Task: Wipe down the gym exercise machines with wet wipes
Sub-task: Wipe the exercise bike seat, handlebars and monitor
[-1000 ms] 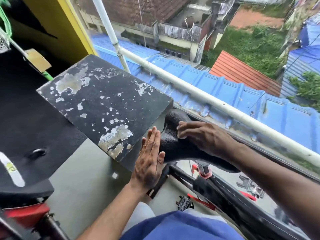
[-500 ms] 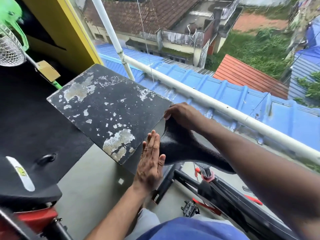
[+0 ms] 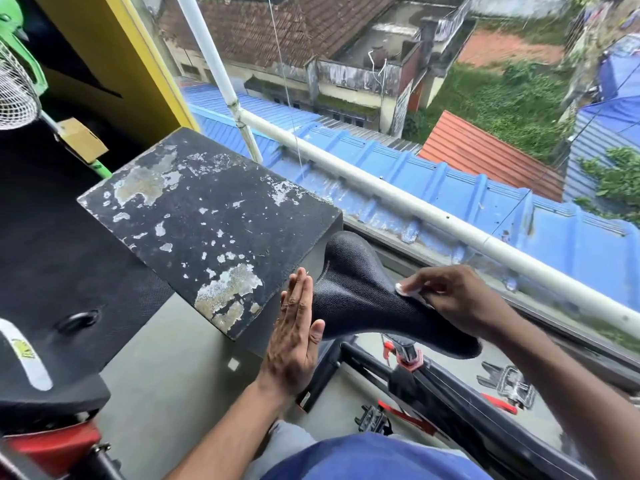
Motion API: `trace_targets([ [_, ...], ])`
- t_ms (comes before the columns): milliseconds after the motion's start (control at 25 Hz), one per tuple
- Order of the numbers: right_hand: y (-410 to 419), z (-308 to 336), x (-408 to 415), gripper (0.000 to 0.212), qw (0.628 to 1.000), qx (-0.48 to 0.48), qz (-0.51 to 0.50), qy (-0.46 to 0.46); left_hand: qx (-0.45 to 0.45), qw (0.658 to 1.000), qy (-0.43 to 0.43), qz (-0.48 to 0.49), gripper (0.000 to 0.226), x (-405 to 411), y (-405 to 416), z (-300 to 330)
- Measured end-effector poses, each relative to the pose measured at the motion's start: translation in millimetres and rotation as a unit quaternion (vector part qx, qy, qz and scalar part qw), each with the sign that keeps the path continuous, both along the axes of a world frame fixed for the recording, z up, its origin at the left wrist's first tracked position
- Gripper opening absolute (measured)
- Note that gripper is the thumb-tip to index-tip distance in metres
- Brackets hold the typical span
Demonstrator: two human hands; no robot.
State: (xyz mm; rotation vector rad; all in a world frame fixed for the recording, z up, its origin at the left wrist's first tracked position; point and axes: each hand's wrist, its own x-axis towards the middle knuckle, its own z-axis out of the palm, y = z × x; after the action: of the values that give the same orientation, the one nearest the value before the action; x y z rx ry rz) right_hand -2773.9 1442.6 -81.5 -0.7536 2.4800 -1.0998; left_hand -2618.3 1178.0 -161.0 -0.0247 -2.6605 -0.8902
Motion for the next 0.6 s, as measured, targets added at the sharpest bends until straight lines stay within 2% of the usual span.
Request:
trace_targets([
  [120,37.8,12.4,13.2,0.032,0.999,0.015,0.005,-0.03,-0.003,1.0,-0.022,-0.008,0.062,0.1,-2.4,0.5],
  [200,43.3,21.4,25.1,0.028,1.0,0.013,0.007,-0.001,-0.02,0.998,-0.053,-0.037,0.064,-2.0,-10.1,7.9],
  [280,41.7,23.1,40.8,0.023,0.998,0.005,0.009,0.054,-0.047,0.987,-0.099,-0.114,0.064,-22.6,-19.6,24.2],
  [360,39.7,16.5,56.2,0.028,0.996,0.012,-0.005,0.092,-0.087,0.964,-0.149,-0.205,0.065,-63.9,-29.5,41.5],
  [480,34.8,6.6,75.6,0.03,0.989,0.032,-0.046,0.137,-0.18,0.919,-0.159,-0.313,0.064,-138.3,-40.4,60.1],
  [600,25.7,2.9,88.6,0.024,0.976,0.057,-0.084,0.193,-0.204,0.884,-0.213,-0.363,0.059,-193.5,-40.9,72.0],
])
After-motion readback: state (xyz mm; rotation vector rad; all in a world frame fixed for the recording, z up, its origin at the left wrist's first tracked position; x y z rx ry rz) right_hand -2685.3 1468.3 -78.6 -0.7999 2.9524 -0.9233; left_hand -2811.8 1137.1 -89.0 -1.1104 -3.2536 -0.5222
